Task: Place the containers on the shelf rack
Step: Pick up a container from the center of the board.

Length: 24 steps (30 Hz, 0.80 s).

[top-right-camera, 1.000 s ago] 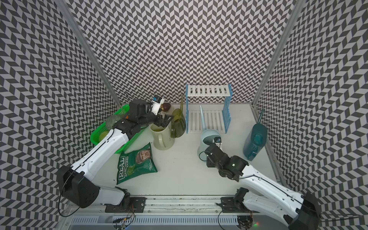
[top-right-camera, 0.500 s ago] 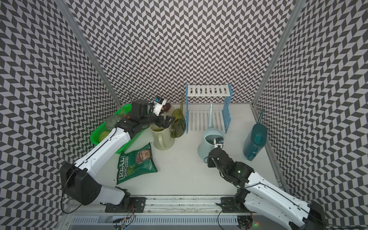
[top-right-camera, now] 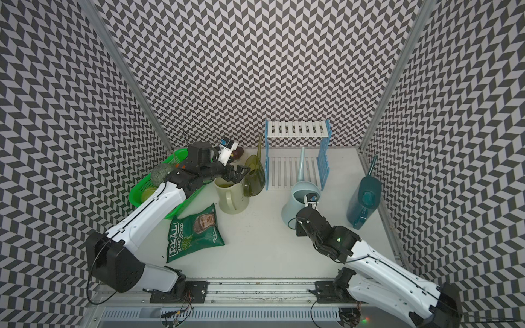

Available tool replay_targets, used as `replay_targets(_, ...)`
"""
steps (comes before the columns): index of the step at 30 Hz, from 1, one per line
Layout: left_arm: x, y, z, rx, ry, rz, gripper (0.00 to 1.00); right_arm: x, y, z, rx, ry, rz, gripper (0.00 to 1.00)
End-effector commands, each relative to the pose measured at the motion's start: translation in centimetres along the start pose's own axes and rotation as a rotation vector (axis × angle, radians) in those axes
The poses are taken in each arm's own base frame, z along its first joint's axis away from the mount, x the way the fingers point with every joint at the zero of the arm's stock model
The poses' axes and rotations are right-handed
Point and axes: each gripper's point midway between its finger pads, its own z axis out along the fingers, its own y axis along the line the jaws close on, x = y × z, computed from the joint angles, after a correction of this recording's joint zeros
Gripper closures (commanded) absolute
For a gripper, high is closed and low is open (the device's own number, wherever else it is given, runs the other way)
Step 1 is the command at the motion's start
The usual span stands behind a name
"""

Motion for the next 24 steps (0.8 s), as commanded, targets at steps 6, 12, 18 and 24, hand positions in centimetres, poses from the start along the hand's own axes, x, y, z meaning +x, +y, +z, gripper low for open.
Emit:
replay_targets(6,-0.4,-0.2,-0.2,0.018,-0.005,0.004,0.0,-5.1,1.6,-1.0,0.003,-0.114,-0.038,0.96)
replay_targets(12,-0.4,-0.2,-0.5,0.015,-0.006,0.009,0.0,-6.6,2.2,-0.3,0.011,-0.119,-0.06,0.96)
replay_targets(18,-0.4,-0.5,-0.6,0.027,-0.006,0.012,0.0,-7.6,2.3,0.7,0.002,-0.101,-0.057,0.96)
replay_targets(24,-0.1,-3.3,-1.1,0.185,-0.002,0.058,0.0,-9.1,2.3,0.9,0.005,-0.119,-0.06,0.96)
